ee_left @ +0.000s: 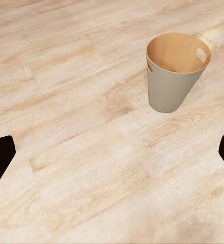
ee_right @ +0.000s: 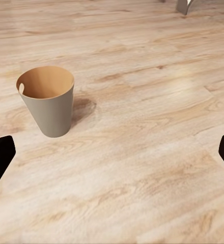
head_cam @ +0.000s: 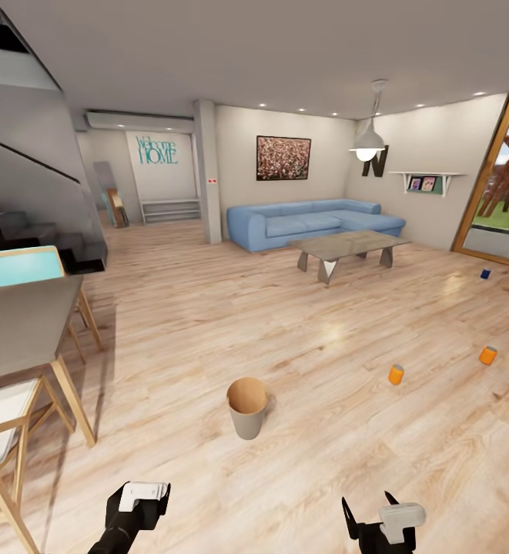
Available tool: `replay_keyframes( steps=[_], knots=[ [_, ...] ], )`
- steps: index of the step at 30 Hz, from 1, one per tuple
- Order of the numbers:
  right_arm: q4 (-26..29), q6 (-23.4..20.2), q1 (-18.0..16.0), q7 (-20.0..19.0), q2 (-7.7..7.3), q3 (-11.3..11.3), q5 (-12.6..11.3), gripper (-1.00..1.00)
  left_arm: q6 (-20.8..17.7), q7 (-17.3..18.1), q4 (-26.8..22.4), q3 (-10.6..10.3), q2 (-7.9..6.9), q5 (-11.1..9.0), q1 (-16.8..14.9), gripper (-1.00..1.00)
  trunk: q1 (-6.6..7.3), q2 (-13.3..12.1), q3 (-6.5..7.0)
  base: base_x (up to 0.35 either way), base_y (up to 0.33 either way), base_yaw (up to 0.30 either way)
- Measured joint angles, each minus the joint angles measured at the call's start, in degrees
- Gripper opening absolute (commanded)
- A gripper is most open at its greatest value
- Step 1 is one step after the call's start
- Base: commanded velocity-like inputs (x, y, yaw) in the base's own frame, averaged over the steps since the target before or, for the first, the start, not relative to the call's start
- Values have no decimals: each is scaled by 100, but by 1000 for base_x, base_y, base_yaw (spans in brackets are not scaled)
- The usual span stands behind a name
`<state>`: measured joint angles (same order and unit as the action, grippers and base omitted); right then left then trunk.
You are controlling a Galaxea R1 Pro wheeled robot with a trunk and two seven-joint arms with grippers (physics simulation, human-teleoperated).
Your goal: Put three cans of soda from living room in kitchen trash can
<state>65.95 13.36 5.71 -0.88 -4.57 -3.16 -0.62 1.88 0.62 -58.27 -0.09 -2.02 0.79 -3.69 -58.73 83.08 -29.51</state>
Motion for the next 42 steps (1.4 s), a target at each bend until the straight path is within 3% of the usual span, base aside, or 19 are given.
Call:
replay_keyframes(
  steps=[21, 42],
  knots=[
    [-3, 5, 0, 0, 0, 0, 1, 100, 5, 7, 0, 0, 0, 0, 6, 100, 0, 0, 0, 24, -6, 101],
    [-11, 2, 0, 0, 12, -6, 8, 100, 12, 9, 0, 0, 0, 0, 9, 100, 0, 0, -1, 192, -63, 17]
  ],
)
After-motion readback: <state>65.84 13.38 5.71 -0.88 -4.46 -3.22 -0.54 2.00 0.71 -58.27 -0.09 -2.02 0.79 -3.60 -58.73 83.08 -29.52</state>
